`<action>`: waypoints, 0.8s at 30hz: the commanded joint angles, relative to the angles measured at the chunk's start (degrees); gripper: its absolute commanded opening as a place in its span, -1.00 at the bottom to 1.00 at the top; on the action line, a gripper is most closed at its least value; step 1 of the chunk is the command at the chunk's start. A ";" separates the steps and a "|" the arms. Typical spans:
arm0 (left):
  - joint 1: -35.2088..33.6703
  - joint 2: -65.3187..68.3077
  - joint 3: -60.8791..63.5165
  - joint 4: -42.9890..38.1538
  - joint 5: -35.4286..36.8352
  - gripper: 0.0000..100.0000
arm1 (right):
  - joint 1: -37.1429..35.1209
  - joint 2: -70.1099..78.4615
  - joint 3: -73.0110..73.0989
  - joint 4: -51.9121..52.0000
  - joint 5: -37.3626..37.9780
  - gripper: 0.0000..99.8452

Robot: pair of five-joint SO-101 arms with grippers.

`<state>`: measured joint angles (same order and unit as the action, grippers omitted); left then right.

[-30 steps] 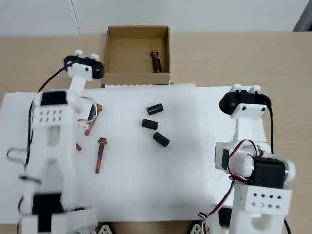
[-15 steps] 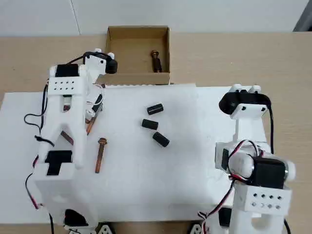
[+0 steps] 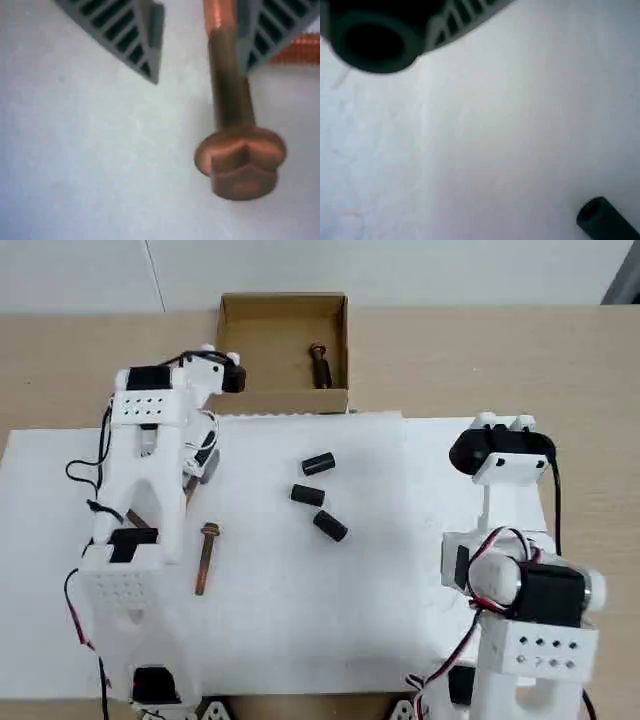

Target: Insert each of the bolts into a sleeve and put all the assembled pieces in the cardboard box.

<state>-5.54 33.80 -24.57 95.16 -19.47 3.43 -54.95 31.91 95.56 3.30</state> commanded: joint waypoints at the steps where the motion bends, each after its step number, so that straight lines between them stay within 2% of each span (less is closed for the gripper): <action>1: 0.18 0.18 -2.33 -1.49 -0.44 -0.77 | 0.13 -0.92 -0.26 -0.92 0.00 -0.99; 8: -0.44 0.62 -1.98 -2.90 -0.44 -0.77 | 0.13 -0.92 -0.26 -0.92 0.09 -0.99; 13: -0.44 1.93 -2.24 -4.48 -0.44 -0.89 | 0.13 -0.92 -0.26 -0.92 0.26 -0.99; 24: -0.44 6.42 -2.33 -5.36 -0.44 -0.92 | 0.13 -0.92 -0.26 -0.84 0.35 -0.99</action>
<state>-5.54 40.13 -25.80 91.38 -19.47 3.43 -54.95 31.91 95.56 3.30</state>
